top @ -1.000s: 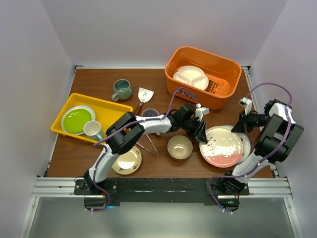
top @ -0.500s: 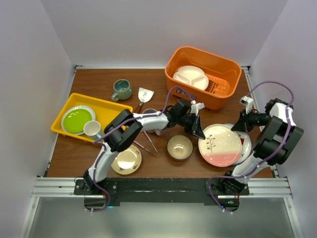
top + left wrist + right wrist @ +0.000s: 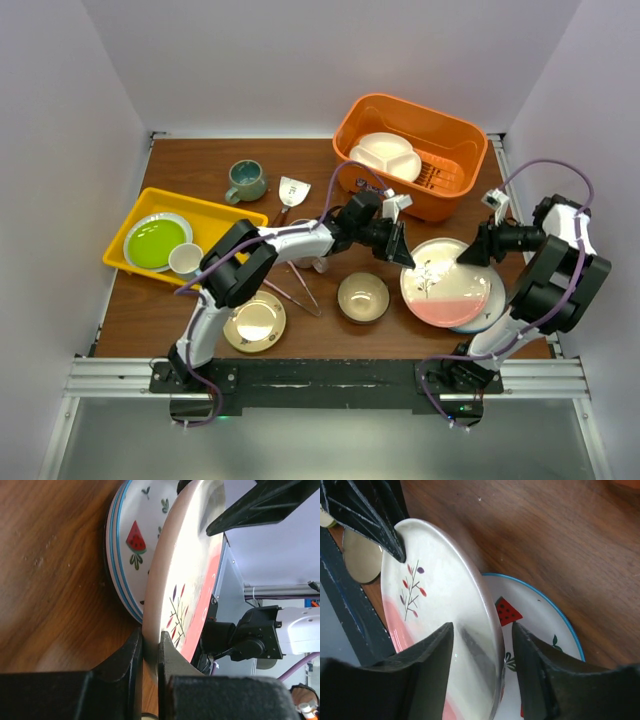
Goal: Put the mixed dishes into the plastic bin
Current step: Pick up the plate at the center of the board.
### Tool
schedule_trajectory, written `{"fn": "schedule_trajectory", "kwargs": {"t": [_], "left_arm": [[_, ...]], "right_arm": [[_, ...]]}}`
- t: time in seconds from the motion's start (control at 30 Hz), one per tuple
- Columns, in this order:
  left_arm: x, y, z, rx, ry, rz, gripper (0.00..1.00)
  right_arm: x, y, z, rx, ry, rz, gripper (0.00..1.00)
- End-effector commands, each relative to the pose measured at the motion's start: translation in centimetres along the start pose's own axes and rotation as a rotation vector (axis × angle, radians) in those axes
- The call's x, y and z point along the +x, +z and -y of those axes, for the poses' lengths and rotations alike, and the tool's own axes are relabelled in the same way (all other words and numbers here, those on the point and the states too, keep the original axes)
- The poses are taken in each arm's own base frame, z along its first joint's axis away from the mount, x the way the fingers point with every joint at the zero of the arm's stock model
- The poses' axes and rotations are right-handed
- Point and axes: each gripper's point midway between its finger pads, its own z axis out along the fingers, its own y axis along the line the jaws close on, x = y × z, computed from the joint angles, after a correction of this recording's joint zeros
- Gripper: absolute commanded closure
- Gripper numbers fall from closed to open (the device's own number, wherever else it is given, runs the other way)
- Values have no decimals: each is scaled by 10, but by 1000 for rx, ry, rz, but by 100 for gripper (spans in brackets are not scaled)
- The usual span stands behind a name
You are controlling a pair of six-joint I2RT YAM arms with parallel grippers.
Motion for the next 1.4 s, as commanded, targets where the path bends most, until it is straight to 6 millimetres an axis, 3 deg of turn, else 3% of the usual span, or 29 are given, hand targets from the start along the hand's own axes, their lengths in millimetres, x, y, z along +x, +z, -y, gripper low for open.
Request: {"fn": "schedule_trajectory", "kwargs": {"t": [0.0, 0.17, 0.43, 0.8, 1.03, 1.37], "left_arm": [[-63, -42, 85, 192, 193, 181, 100], [-74, -59, 95, 210, 207, 226, 100], [-93, -85, 113, 223, 248, 301, 100], [-119, -120, 126, 212, 292, 399, 100], [-129, -141, 133, 201, 315, 454, 100], [-139, -166, 134, 191, 323, 515, 100]], "right_arm": [[-28, -16, -23, 1, -77, 59, 38], [-36, -22, -35, -14, -88, 70, 24], [-41, -23, -51, -6, -88, 63, 22], [-74, -18, -90, -55, -86, 121, 25], [-96, -19, -107, -106, -34, 182, 28], [-125, -9, -139, -241, 6, 221, 58]]}}
